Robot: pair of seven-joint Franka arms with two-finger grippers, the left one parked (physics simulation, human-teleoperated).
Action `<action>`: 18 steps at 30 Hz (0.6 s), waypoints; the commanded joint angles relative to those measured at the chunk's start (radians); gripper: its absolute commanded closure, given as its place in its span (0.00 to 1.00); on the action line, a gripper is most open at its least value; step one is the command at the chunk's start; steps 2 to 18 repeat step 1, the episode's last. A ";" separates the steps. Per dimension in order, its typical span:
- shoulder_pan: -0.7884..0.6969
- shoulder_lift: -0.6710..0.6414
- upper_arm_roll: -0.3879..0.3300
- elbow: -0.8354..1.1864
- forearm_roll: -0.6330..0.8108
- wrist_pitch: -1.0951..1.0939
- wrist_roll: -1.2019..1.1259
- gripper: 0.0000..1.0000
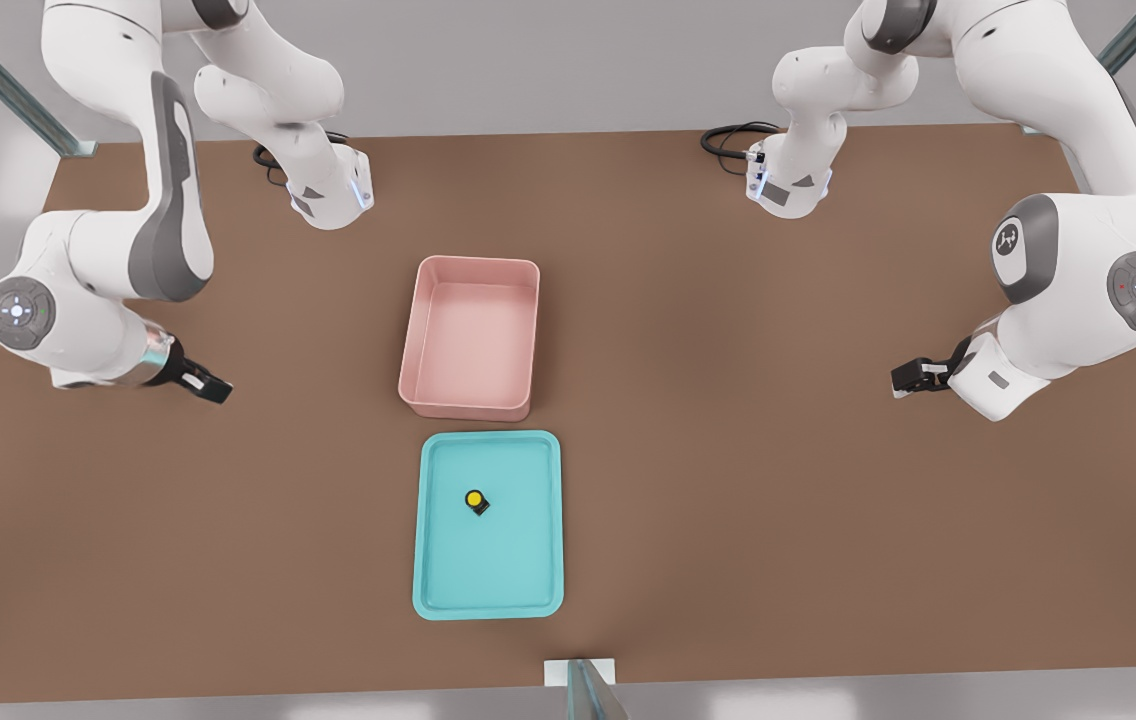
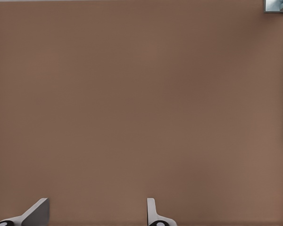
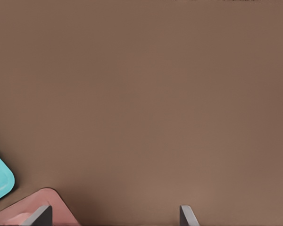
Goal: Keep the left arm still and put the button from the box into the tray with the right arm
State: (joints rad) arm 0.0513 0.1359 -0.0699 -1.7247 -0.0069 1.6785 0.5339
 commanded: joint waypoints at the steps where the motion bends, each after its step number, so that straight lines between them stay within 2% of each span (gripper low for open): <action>1: 0.002 -0.005 -0.001 -0.009 0.005 0.063 -0.560 0.00; 18: 0.002 -0.005 -0.001 -0.009 0.005 0.063 -0.560 0.00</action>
